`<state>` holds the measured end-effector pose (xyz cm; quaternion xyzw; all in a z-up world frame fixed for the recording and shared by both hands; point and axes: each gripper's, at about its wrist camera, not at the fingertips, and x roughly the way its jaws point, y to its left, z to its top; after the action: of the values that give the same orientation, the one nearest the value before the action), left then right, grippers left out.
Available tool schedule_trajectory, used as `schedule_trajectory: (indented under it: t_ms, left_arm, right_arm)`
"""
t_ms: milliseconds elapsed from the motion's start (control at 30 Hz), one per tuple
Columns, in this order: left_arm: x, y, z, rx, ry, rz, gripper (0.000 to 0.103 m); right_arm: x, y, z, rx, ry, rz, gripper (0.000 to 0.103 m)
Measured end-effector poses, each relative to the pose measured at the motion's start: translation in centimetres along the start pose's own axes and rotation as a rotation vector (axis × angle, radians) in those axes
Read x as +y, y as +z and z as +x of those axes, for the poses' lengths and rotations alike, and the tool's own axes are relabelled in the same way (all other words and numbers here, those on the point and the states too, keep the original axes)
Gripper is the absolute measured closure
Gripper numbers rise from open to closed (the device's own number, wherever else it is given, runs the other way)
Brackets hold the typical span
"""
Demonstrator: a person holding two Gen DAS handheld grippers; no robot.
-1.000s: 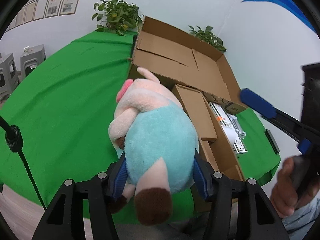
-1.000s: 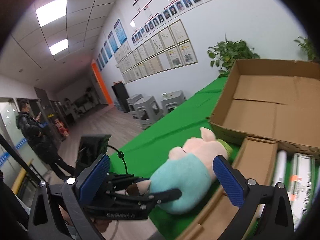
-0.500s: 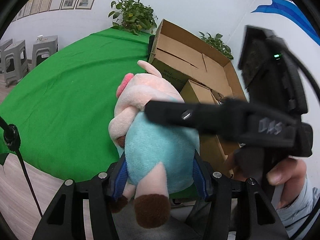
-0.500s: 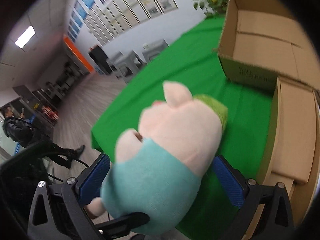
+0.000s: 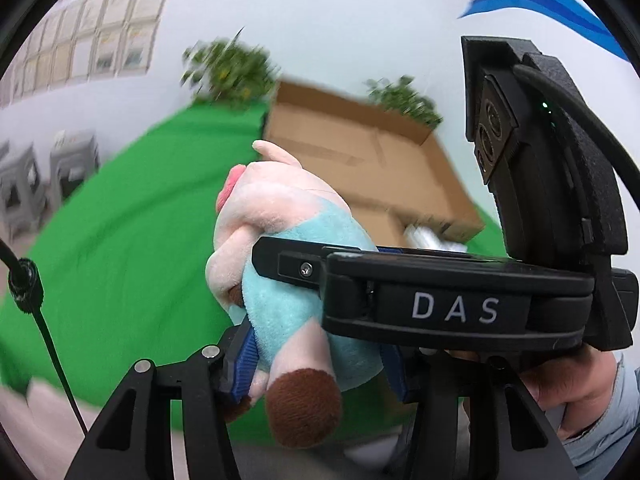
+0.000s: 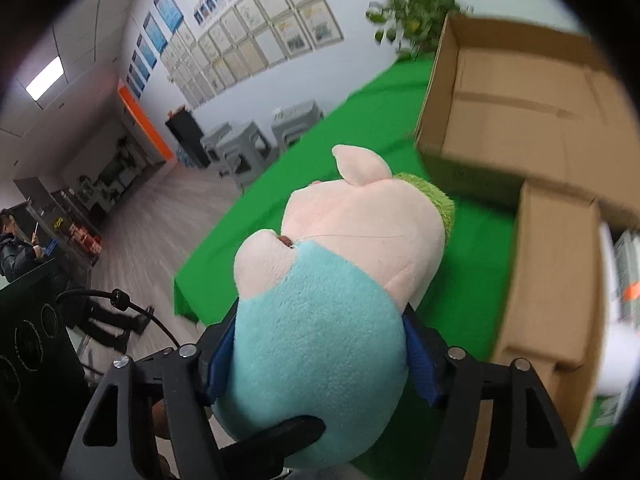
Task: Organize objects
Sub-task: 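Grasp the plush pig with the right gripper and lift it, then carry the plush pig into the large cardboard box and lower it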
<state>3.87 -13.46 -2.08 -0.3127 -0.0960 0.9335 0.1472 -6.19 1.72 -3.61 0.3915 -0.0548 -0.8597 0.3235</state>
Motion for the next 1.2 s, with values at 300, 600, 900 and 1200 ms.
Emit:
schedule_trajectory:
  t_ms: [300, 600, 900, 1200]
  left_arm:
    - [-6.9, 14.2, 0.1, -0.321, -0.118, 0.195, 0.053]
    - [-7.4, 20.5, 7.2, -0.278, -0.148, 0.209, 0.053]
    - [-1.3, 20.7, 19.4, -0.115, -0.121, 0.124, 0.053]
    - [5.5, 15.0, 28.2, 0.046, -0.092, 0.048, 0.052]
  right_arm:
    - [-1.0, 11.3, -11.1, -0.361, -0.171, -0.156, 0.038]
    - [-6.0, 15.5, -8.6, -0.343, -0.200, -0.132, 0.039]
    - [-9.6, 16.4, -0.6, -0.200, -0.163, -0.069, 0.039]
    - [-12.8, 14.7, 6.6, -0.083, -0.133, -0.008, 0.039]
